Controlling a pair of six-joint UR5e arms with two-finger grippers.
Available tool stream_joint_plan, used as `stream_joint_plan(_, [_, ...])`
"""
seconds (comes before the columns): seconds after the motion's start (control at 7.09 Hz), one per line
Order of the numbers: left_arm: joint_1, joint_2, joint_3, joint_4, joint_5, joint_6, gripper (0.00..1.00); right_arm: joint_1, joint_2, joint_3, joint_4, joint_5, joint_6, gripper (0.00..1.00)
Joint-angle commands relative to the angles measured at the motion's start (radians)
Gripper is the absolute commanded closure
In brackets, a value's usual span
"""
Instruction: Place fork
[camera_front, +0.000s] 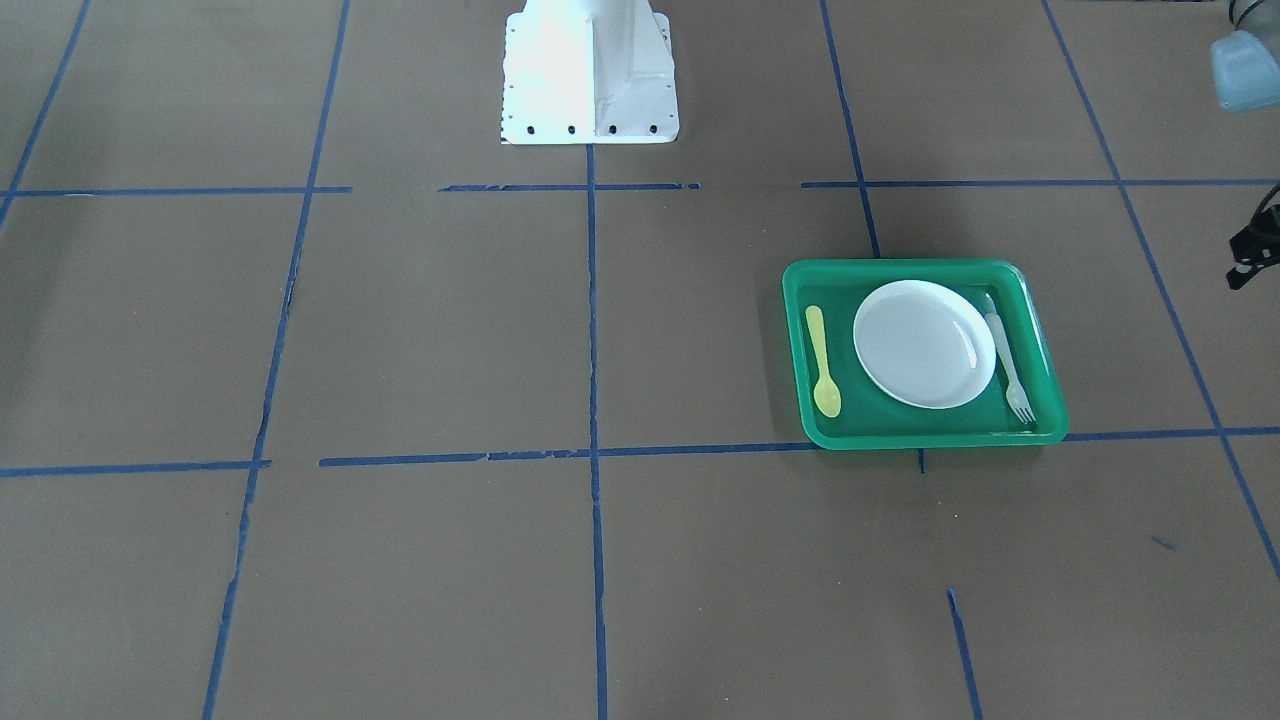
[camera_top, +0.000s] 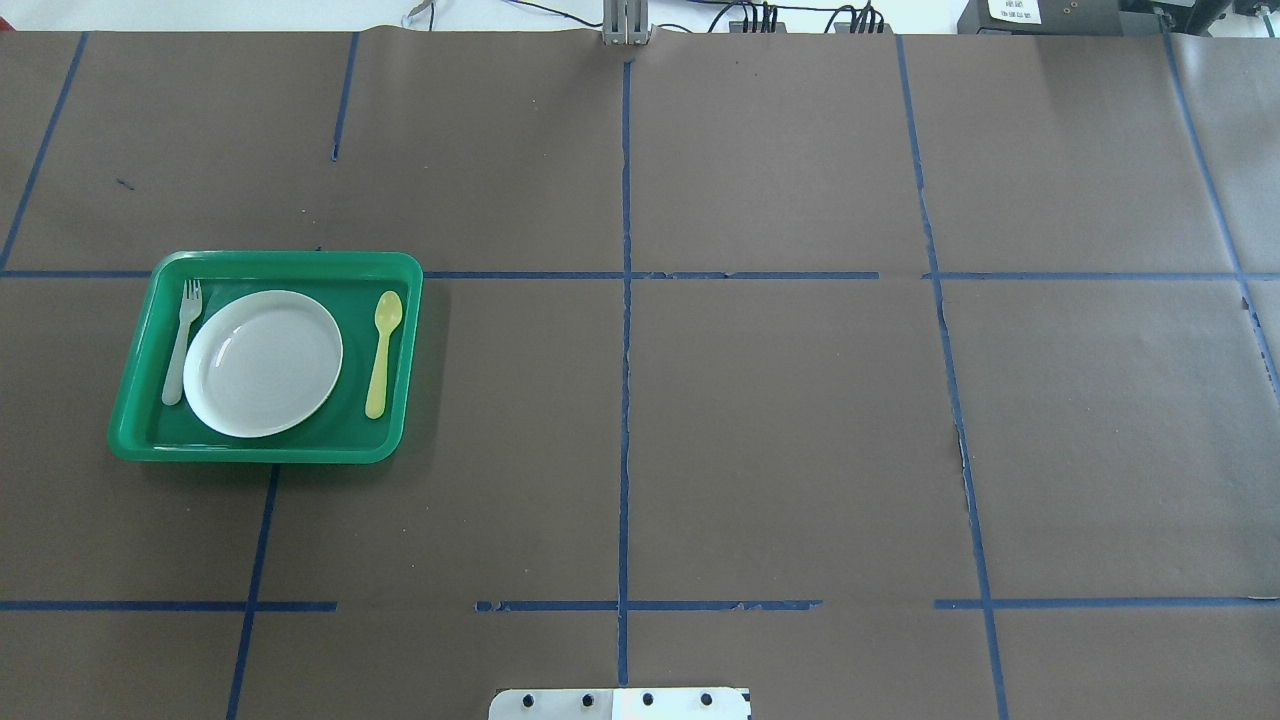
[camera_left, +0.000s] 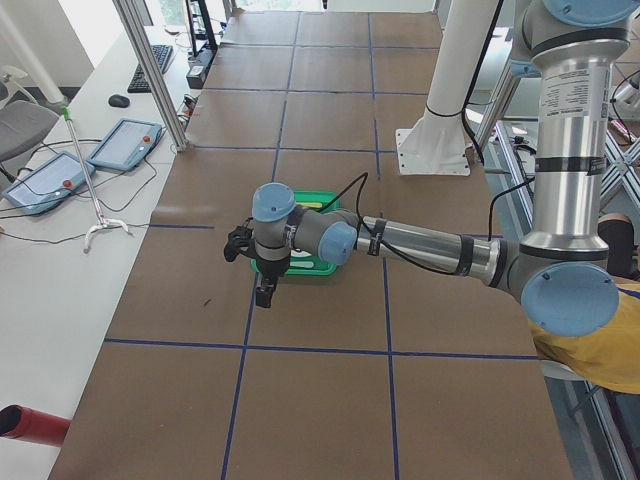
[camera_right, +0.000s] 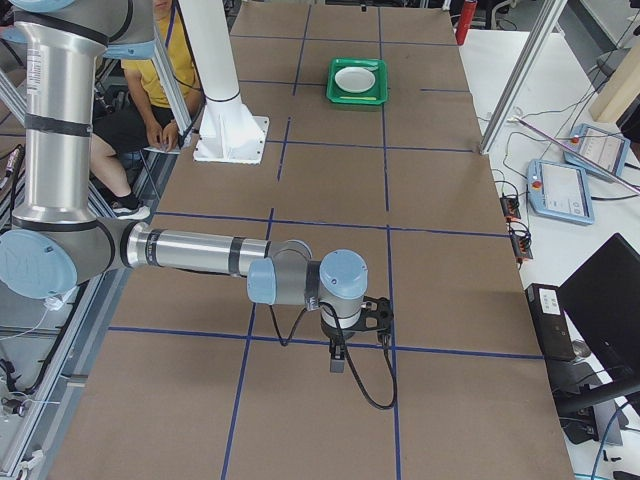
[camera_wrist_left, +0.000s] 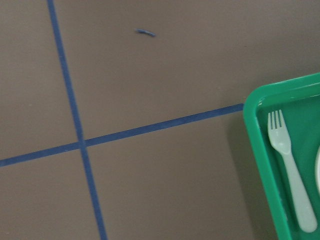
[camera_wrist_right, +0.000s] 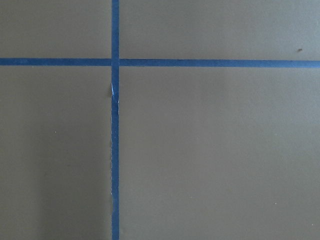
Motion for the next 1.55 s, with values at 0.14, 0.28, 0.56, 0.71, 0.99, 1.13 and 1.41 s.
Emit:
stream_joint_plan(0.14, [-0.129, 0.050, 0.014, 0.060, -0.058, 0.094, 0.00, 0.000, 0.000, 0.000, 0.000, 0.001, -0.001, 0.00])
stream_joint_plan(0.28, [-0.130, 0.076, 0.008, 0.057, -0.124, 0.093, 0.00, 0.000, 0.000, 0.000, 0.000, -0.001, 0.000, 0.00])
stream_joint_plan(0.56, [-0.130, 0.094, 0.013, 0.054, -0.137, 0.093, 0.00, 0.000, 0.000, 0.000, 0.000, -0.001, 0.000, 0.00])
stream_joint_plan(0.71, [-0.132, 0.105, 0.008, 0.051, -0.131, 0.093, 0.00, 0.000, 0.000, 0.000, 0.000, -0.001, 0.000, 0.00])
stream_joint_plan(0.99, [-0.156, 0.096, 0.010, 0.050, -0.131, 0.093, 0.00, 0.000, 0.000, 0.000, 0.000, 0.001, 0.000, 0.00])
stream_joint_plan(1.13, [-0.155, 0.094, 0.010, 0.050, -0.131, 0.093, 0.00, 0.000, 0.000, 0.000, 0.000, 0.001, 0.000, 0.00])
stream_joint_plan(1.41, [-0.155, 0.094, 0.010, 0.050, -0.131, 0.093, 0.00, 0.000, 0.000, 0.000, 0.000, 0.001, 0.000, 0.00])
